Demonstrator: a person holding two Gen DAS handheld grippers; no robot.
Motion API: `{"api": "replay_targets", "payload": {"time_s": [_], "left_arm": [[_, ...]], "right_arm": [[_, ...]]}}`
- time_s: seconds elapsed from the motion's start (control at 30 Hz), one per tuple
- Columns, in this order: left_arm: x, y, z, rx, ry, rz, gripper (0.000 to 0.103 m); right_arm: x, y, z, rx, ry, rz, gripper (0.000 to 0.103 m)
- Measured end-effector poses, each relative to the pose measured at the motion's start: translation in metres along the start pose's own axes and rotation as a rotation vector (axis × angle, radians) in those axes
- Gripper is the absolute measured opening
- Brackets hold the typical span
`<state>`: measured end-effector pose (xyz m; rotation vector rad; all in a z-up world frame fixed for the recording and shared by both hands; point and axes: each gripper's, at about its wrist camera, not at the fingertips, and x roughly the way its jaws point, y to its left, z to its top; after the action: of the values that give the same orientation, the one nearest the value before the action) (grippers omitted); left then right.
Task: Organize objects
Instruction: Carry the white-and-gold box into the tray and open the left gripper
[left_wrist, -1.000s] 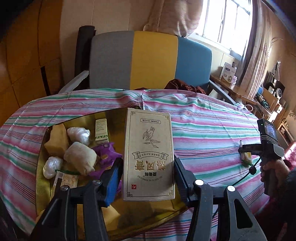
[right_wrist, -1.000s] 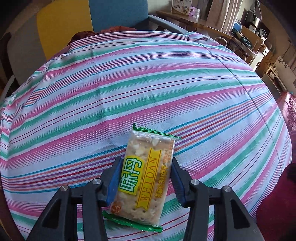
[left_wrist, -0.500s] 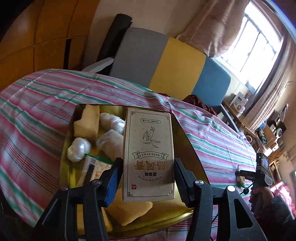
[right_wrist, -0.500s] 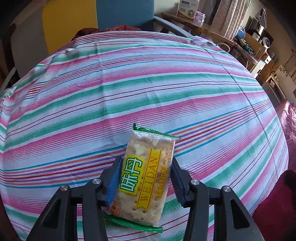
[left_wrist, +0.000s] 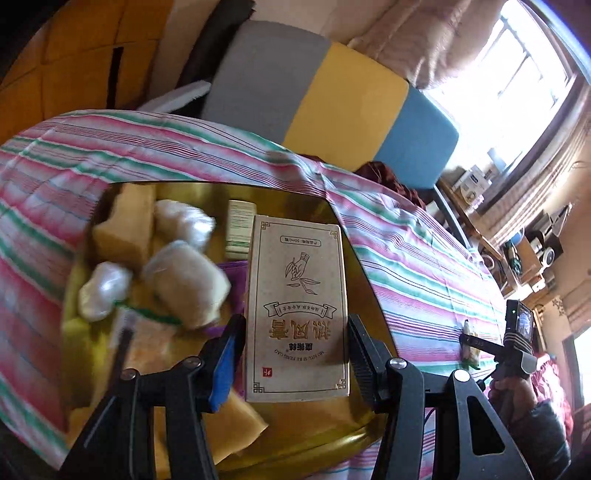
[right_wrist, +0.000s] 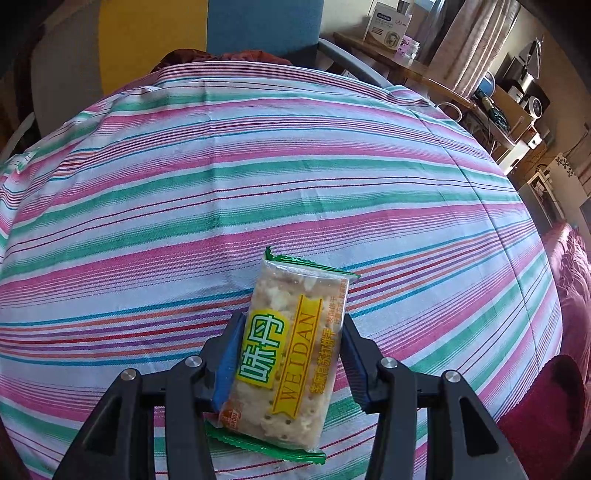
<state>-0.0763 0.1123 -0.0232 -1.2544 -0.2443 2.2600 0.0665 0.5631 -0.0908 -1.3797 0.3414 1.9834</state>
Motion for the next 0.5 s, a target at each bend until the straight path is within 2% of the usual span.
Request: {"api": "replay_targets", "payload": {"time_s": [0.17, 0.5], "left_arm": [[0.049, -0.02, 0.032, -0.005, 0.073, 0.014, 0.055], [0.114, -0.026, 0.055, 0.054, 0.131, 0.159, 0.054]], "right_arm": [[0.001, 0.007, -0.002, -0.018, -0.003, -0.011, 0.05], [-0.003, 0.013, -0.004, -0.052, -0.01, -0.022, 0.05]]}}
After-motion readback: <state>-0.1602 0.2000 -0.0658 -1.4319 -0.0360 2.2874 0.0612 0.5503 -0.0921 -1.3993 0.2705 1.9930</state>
